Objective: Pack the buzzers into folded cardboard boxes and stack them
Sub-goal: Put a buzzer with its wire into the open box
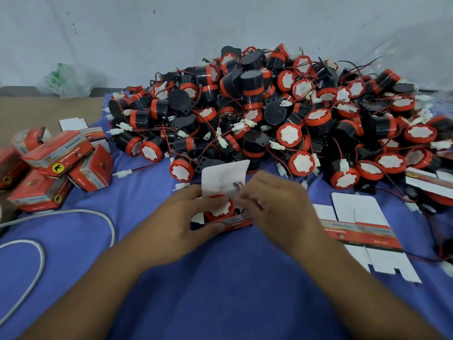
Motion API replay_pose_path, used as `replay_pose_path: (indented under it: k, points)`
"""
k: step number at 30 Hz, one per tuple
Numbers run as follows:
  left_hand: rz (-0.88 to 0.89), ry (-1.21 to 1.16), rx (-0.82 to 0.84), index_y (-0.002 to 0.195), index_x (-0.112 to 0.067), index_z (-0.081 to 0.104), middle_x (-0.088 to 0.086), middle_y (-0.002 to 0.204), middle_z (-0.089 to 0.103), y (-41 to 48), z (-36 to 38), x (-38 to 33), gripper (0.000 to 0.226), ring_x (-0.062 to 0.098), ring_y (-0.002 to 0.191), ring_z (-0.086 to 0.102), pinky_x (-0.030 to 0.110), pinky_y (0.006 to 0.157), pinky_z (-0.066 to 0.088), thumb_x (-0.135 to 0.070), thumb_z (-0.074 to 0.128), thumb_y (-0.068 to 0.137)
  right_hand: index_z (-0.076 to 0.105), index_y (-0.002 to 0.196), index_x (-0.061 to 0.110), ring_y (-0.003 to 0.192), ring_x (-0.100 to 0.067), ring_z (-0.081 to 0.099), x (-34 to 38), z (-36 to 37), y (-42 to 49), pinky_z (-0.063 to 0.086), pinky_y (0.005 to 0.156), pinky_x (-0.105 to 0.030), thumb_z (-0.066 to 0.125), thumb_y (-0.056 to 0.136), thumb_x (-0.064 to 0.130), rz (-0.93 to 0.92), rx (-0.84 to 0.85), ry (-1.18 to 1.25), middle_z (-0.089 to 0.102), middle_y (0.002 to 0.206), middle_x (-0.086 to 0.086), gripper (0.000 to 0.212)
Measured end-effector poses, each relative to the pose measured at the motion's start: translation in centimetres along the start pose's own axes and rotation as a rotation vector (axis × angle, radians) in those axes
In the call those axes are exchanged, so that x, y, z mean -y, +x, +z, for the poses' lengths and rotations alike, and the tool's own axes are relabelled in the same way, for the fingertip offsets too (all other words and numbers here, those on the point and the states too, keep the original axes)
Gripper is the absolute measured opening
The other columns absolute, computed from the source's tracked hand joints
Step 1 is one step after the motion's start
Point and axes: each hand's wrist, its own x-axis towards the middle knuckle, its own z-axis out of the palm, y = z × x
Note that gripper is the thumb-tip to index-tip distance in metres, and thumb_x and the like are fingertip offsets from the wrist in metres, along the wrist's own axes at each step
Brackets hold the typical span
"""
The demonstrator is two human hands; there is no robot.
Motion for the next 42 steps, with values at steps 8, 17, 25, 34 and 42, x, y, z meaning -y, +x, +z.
replay_pose_path:
  k: [8, 17, 25, 34, 42]
  points:
    - [0.018, -0.006, -0.014, 0.139, -0.029, 0.056, -0.012, 0.139, 0.052, 0.1, 0.0, 0.0, 0.053, 0.003, 0.128, 0.046, 0.024, 0.108, 0.039, -0.045, 0.066, 0.090, 0.065, 0.122, 0.029, 0.087, -0.016, 0.040, 0.2, -1.4, 1.0, 0.036, 0.081, -0.032, 0.045, 0.088, -0.007, 0.012, 0.496, -0.054, 0.064, 0.110, 0.013, 0.053]
    - [0.080, 0.003, 0.006, 0.136, -0.027, 0.060, -0.010, 0.138, 0.053, -0.1, 0.0, -0.3, 0.049, 0.004, 0.125, 0.049, 0.013, 0.104, 0.036, -0.042, 0.066, 0.090, 0.076, 0.072, 0.009, 0.066, -0.029, 0.056, 0.2, -1.8, 0.7, 0.030, 0.065, -0.032, 0.071, 0.050, -0.021, -0.122, 0.351, -0.190, 0.061, 0.076, -0.006, 0.038]
    - [0.132, -0.051, -0.003, 0.131, -0.023, 0.064, -0.010, 0.137, 0.055, -0.2, 0.1, -0.4, 0.046, 0.005, 0.124, 0.051, 0.026, 0.101, 0.044, -0.034, 0.074, 0.088, 0.060, 0.120, 0.018, 0.101, -0.019, 0.059, -0.5, -1.5, 0.8, 0.050, 0.081, -0.036, 0.065, 0.085, -0.003, 0.134, 0.374, 0.065, 0.057, 0.120, 0.004, 0.041]
    - [0.186, -0.073, -0.021, 0.128, -0.019, 0.066, -0.010, 0.132, 0.057, 0.0, 0.5, -0.8, 0.044, 0.007, 0.120, 0.056, 0.032, 0.097, 0.050, -0.029, 0.077, 0.086, 0.068, 0.101, 0.014, 0.094, -0.027, 0.058, 0.2, 0.1, 0.4, 0.049, 0.080, -0.041, 0.067, 0.082, 0.001, 0.229, 0.283, -0.089, 0.064, 0.105, -0.002, 0.024]
    - [0.129, -0.076, -0.037, 0.131, -0.029, 0.062, -0.015, 0.135, 0.053, 0.0, 1.1, -0.4, 0.048, 0.002, 0.122, 0.052, 0.021, 0.100, 0.045, -0.033, 0.077, 0.086, 0.065, 0.096, 0.027, 0.075, -0.022, 0.035, 0.6, -0.5, 0.3, 0.019, 0.074, -0.035, 0.054, 0.083, 0.005, 0.094, 0.455, -0.397, 0.043, 0.066, 0.005, 0.028]
